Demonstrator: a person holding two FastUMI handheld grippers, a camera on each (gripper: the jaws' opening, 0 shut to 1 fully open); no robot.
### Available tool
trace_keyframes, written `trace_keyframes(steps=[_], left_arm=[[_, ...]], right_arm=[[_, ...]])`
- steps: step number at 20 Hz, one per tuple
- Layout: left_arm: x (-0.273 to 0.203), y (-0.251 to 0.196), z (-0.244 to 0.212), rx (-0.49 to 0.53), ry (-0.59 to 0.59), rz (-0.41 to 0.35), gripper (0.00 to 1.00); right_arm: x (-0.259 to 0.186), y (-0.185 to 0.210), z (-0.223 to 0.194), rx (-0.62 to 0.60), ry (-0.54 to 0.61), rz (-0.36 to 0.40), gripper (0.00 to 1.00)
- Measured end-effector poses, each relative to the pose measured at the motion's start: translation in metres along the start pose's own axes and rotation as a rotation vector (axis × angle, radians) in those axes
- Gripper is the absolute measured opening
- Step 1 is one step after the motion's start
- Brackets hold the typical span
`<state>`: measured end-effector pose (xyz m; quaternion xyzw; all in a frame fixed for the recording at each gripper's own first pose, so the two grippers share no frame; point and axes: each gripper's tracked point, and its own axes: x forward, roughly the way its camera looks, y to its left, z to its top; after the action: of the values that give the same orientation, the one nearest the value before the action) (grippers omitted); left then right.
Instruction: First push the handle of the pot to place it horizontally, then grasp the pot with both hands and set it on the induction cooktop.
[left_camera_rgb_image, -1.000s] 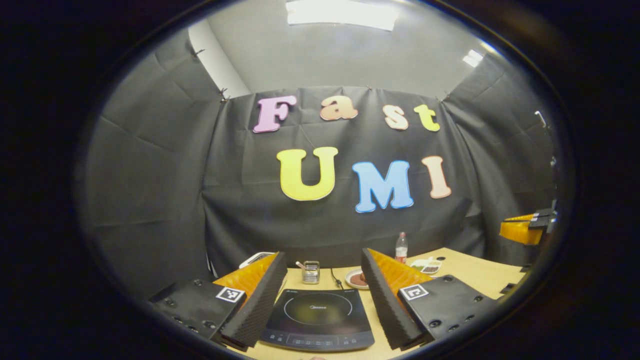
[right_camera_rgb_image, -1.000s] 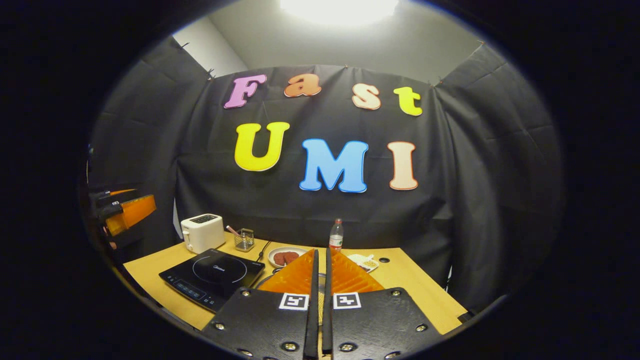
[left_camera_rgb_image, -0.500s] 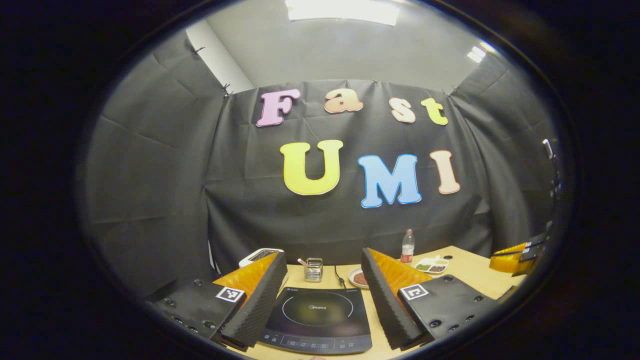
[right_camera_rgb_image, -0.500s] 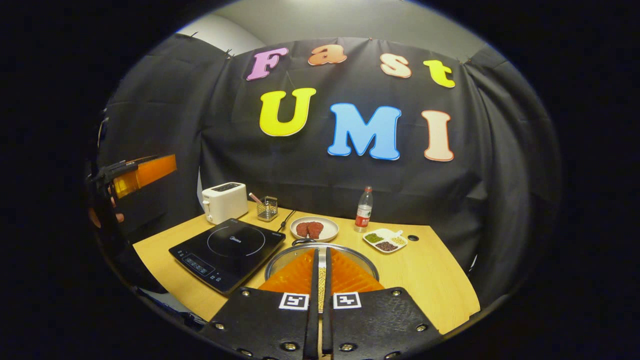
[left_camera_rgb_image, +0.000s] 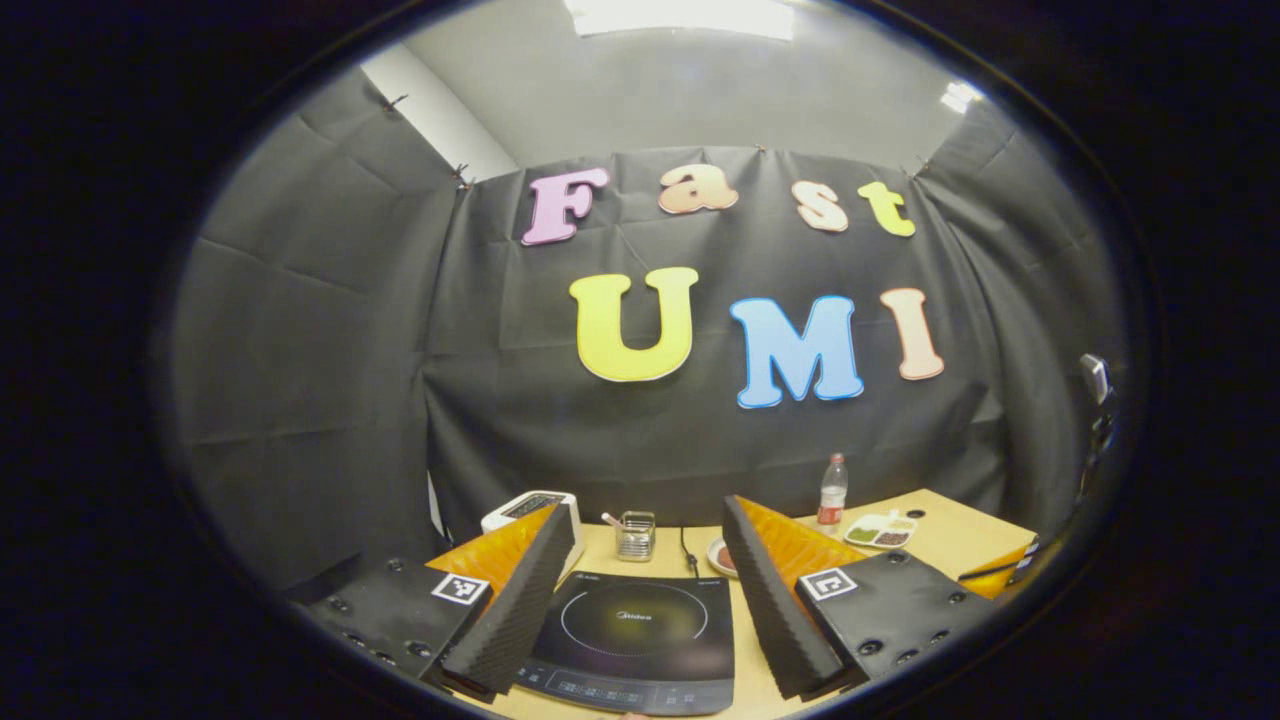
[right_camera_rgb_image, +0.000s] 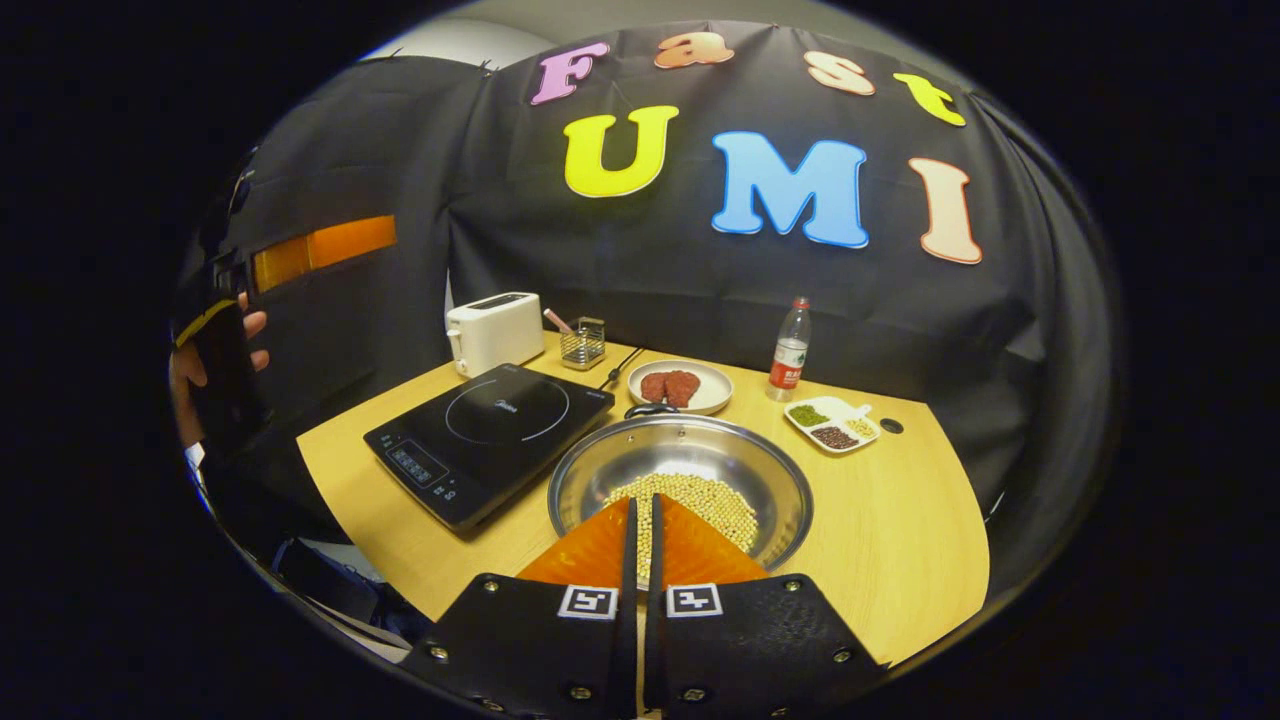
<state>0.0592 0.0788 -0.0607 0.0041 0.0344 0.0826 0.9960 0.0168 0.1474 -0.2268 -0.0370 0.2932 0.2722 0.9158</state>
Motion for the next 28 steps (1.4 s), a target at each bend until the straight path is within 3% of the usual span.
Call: trace_keyframes(steps=[14,20,28], left_arm=[[0.021,-0.045,-0.016,0.031,0.049,0.028,0.97],[0.030,-0.063,-0.021,0.036,0.060,0.032,1.00],[0.044,-0.089,-0.014,0.047,0.044,0.001,1.00]], right_arm=[[0.020,0.003,-0.101,-0.038,0.318,0.220,0.04],[0.026,-0.013,-0.117,-0.005,0.379,0.227,0.04],[0.023,-0.030,-0.119,0.039,0.377,0.203,0.03]])
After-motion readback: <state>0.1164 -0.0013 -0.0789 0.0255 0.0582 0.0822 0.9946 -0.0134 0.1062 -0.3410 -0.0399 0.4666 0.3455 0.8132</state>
